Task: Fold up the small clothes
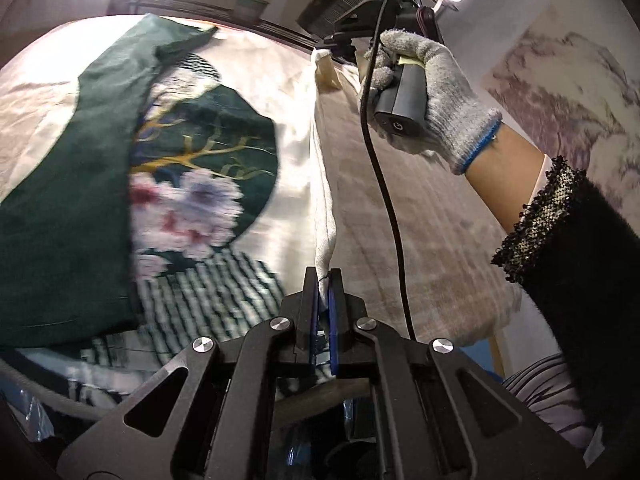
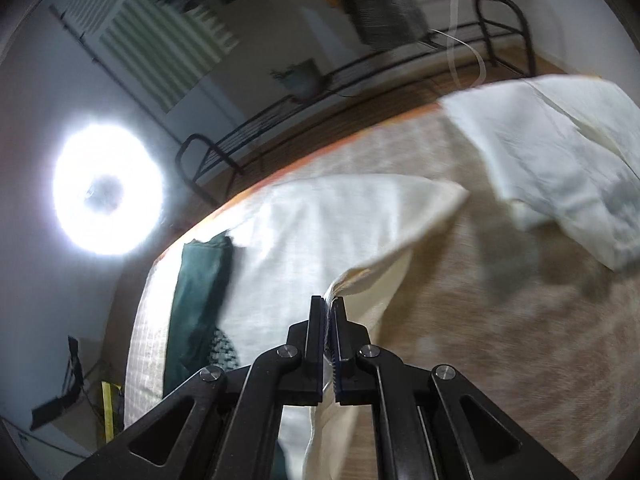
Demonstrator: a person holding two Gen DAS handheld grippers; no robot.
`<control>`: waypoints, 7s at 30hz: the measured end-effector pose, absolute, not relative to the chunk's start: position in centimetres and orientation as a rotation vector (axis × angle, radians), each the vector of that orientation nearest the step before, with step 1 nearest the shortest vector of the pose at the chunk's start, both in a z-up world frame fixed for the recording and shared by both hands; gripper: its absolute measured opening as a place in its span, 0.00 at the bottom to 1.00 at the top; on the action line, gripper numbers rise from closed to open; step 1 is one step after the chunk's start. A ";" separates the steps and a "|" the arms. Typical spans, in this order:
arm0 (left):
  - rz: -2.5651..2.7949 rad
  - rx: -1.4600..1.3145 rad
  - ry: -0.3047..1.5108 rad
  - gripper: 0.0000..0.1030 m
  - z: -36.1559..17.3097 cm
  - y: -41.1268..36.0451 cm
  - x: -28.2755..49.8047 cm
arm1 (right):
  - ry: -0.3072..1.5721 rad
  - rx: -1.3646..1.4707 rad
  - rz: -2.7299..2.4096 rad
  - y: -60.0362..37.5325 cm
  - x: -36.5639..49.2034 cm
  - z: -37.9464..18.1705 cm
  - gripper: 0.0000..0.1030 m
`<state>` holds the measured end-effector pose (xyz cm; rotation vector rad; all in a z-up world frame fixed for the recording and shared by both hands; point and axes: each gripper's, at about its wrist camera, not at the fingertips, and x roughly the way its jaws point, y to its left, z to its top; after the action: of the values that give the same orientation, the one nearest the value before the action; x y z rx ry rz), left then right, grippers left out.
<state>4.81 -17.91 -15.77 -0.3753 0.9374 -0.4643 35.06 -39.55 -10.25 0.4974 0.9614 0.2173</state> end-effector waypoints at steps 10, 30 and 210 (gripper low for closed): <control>-0.326 -0.516 0.953 0.01 -16.4 -10.4 4.6 | 0.959 0.265 0.379 -26.3 36.8 -9.2 0.00; -0.167 -0.494 1.005 0.13 -18.3 -6.7 4.4 | 1.069 0.012 0.521 -15.3 37.3 -14.3 0.18; -0.127 -0.575 1.058 0.00 -16.0 2.2 27.0 | 1.148 0.731 0.595 -35.4 29.7 -17.2 0.04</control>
<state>27.01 2.19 -16.05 -0.5753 1.0575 -0.1268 29.69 -35.41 -17.23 0.7314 1.1484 0.5947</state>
